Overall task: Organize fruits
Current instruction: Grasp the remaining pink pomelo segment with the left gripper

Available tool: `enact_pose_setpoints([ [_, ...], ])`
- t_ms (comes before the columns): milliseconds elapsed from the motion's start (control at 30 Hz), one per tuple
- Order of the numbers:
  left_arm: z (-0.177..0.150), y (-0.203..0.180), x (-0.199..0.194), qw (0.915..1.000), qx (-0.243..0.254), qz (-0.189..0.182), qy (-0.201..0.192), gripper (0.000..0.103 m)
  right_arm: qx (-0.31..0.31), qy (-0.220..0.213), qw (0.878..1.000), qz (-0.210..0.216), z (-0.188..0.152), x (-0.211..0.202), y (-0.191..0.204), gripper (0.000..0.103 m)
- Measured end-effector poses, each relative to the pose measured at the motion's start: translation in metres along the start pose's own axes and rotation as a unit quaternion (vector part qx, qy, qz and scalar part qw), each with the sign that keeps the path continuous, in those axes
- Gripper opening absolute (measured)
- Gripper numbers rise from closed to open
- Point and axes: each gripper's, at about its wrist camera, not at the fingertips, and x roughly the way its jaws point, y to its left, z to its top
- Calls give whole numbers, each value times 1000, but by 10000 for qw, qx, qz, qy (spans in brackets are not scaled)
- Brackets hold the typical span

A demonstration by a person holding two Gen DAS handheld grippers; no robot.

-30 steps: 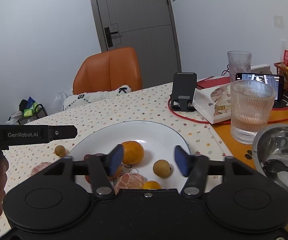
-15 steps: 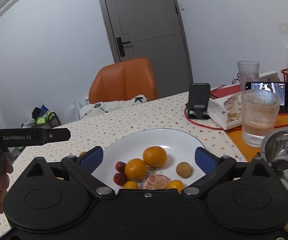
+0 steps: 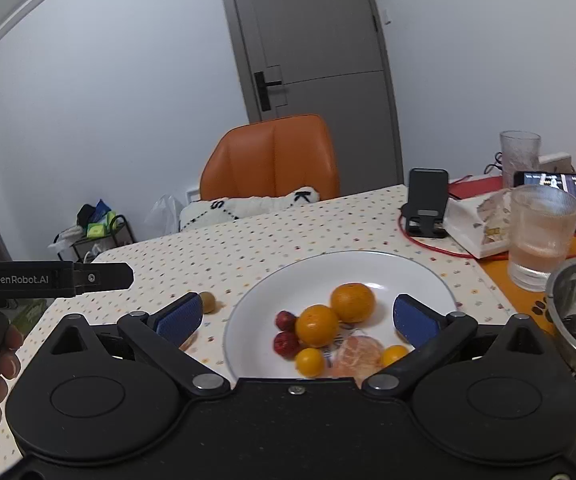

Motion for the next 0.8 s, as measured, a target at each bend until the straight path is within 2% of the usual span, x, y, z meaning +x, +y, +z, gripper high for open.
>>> enact_pose_setpoints([
  [400, -21, 24, -10, 9996, -112, 35, 255, 89, -82, 235, 9995, 205, -11, 3, 30, 103],
  [800, -32, 43, -3, 9982, -429, 39, 425, 89, -11, 451, 9978, 485, -13, 14, 41, 103],
])
